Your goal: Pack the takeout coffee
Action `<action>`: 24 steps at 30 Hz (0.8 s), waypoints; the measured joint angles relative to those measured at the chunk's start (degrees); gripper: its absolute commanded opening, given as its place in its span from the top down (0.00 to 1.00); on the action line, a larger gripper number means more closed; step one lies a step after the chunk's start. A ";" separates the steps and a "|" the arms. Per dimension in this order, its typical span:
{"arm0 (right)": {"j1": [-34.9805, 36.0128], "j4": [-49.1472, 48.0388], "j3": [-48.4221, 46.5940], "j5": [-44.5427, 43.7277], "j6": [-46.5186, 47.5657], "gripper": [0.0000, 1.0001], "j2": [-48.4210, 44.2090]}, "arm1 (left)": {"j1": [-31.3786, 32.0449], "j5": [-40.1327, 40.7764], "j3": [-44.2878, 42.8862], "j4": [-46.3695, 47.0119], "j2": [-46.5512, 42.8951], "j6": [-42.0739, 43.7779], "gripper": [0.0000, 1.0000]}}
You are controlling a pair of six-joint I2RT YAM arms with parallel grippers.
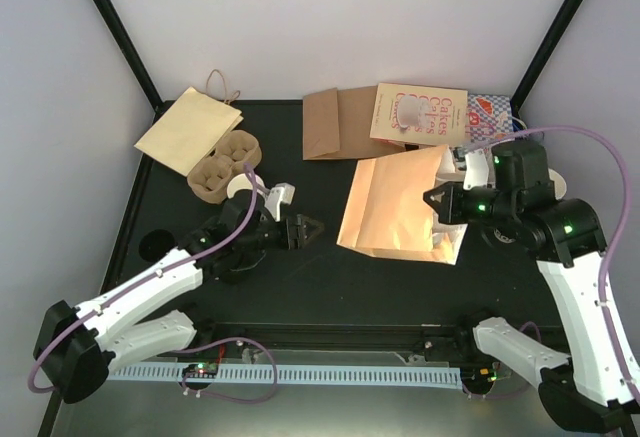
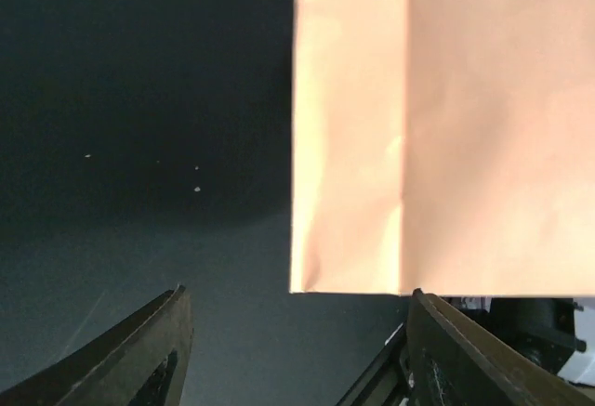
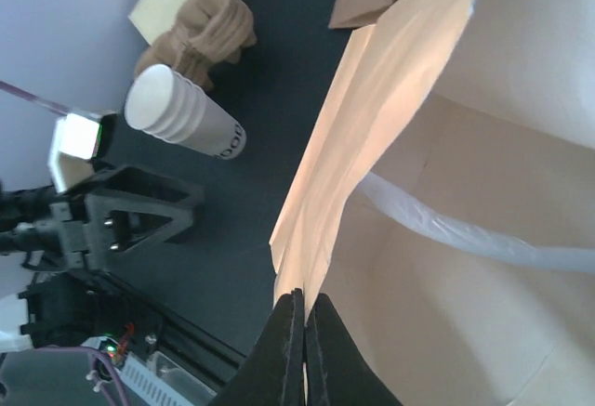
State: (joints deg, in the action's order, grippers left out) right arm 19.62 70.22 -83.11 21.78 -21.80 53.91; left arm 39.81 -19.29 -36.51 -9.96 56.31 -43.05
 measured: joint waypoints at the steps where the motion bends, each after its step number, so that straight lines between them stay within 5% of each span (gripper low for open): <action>1: 0.00 0.50 0.00 -0.52 0.50 0.99 0.83 | 0.22 -0.11 -0.09 -0.07 -0.09 0.39 0.33; 11: 2.21 8.59 -7.06 -10.32 2.82 0.99 11.76 | 3.21 -0.17 -3.98 -2.60 0.85 2.67 0.31; 24: 20.48 12.87 -14.25 -21.35 -1.33 0.92 23.85 | 3.34 3.21 -7.63 -9.77 -0.55 4.09 0.29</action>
State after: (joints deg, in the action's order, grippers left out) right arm 40.10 83.09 -97.36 0.43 -23.14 77.76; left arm 43.16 -16.08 -44.14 -19.73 55.77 -38.96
